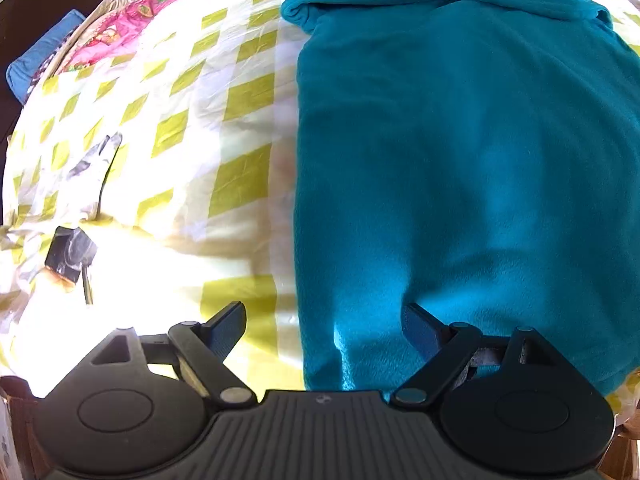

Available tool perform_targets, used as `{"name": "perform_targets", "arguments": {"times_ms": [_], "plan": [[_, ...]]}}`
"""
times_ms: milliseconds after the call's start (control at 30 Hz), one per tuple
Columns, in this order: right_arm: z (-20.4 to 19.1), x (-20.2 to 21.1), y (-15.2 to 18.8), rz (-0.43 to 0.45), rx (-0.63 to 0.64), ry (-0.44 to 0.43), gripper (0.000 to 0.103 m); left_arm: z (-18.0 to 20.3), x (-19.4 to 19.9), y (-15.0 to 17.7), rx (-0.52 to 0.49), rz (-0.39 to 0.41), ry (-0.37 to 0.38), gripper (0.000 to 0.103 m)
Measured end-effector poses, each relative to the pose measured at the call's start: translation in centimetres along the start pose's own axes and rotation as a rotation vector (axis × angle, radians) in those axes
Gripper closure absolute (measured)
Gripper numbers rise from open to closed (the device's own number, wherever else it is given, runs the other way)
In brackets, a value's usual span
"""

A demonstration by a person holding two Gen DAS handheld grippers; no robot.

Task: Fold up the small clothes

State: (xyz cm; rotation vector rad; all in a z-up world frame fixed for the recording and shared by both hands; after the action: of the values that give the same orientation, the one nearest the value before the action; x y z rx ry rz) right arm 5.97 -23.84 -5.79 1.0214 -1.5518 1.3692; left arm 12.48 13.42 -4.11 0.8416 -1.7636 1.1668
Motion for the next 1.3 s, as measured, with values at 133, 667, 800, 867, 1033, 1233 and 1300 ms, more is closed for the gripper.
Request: {"name": "perform_targets", "arguments": {"times_ms": [133, 667, 800, 867, 1033, 1233, 1300], "plan": [[0.4, 0.3, 1.8, 0.096, -0.021, -0.046, 0.072, 1.2, 0.3, 1.0, 0.006, 0.033, 0.037, 0.009], [2.1, 1.9, 3.9, 0.201, -0.270, -0.207, 0.070, 1.9, 0.9, 3.3, 0.056, 0.126, 0.107, 0.019], [1.9, 1.7, 3.9, 0.176, -0.269, -0.247, 0.070, 1.8, 1.3, 3.5, 0.048, 0.141, 0.124, 0.019], [1.6, 1.4, 4.0, 0.171, -0.268, -0.236, 0.068, 1.9, 1.3, 3.7, 0.043, 0.151, 0.123, 0.019], [0.7, 2.7, 4.8, 0.185, -0.167, -0.072, 0.069, 1.9, 1.3, 3.9, 0.049, 0.144, 0.128, 0.018], [-3.0, 6.9, 7.0, 0.283, 0.080, 0.019, 0.069, 2.4, 1.8, 4.0, 0.023, 0.171, 0.094, 0.018], [-4.7, 5.7, 7.7, 0.265, 0.149, 0.042, 0.078, 2.4, 1.6, 4.0, 0.042, 0.176, 0.098, 0.018]]}}
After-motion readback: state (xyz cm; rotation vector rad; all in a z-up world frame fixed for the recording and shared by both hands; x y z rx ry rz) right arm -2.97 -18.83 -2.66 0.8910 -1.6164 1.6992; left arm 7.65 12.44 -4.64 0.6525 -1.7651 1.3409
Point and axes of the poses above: each gripper's, at about its wrist camera, not at the fingertips, and x roughly against the way its jaws point, z to its right, y to its underside, the point moved 6 cm from there along -x, roughly the way its jaws point, and after that the axes turned 3 degrees about y, right-handed, at the moved point
